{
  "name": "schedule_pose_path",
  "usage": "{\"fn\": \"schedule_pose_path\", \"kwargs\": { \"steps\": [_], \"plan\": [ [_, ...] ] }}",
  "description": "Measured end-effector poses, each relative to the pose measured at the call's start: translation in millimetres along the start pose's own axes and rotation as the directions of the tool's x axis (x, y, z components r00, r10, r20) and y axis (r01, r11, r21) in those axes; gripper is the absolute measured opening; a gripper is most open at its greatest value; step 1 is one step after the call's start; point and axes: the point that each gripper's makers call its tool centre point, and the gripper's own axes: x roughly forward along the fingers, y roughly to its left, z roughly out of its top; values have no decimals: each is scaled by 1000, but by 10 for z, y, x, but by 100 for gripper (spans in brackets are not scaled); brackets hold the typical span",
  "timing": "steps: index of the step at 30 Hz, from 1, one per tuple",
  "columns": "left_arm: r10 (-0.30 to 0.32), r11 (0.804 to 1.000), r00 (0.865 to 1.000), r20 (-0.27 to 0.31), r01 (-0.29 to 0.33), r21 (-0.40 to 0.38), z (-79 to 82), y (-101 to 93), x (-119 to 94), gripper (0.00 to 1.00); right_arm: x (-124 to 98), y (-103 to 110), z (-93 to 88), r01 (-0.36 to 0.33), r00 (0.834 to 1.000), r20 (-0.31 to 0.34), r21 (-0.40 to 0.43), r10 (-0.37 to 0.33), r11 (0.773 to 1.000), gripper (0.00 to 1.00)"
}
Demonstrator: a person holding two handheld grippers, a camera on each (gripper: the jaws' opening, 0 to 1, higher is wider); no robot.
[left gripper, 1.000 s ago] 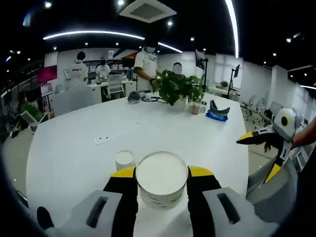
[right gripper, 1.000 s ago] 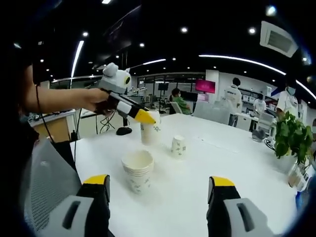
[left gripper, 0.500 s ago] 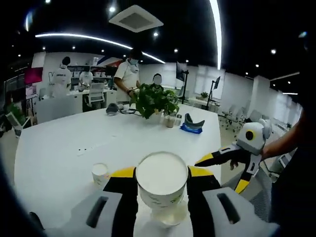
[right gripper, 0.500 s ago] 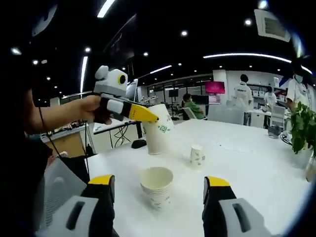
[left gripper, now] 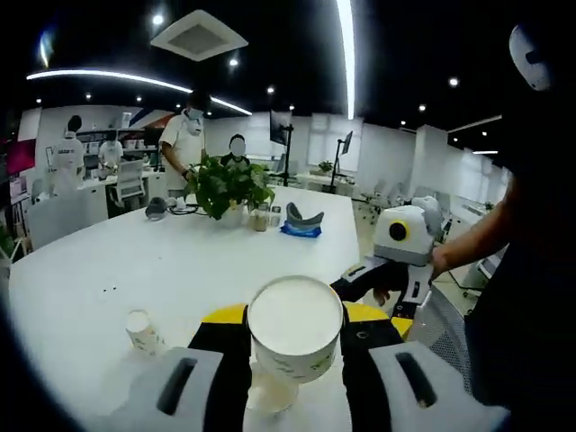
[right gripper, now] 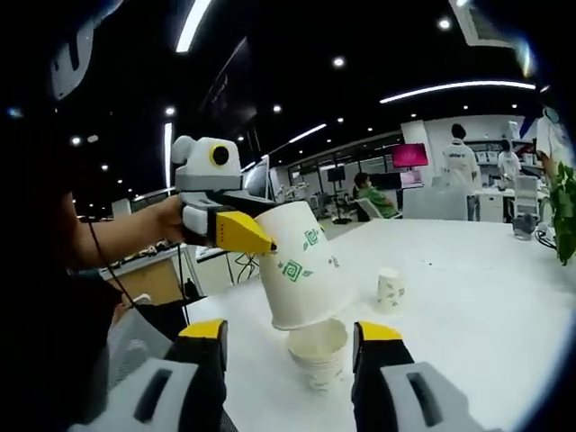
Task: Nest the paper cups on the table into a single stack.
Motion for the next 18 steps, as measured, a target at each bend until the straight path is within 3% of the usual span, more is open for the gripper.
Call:
{"fn": "schedule_pose_path", "kwargs": {
  "steps": [12,18],
  "plan": [
    [-75,997,997,7,75,-13,-40,-109,-100,37,-26,70,61,-57,998,28,112,54,992,34],
    [-107,993,993,-57,109,44,-189,-167,-139,37,-42,76,130,-74,996,53,137,67,988,31]
  ]
}}
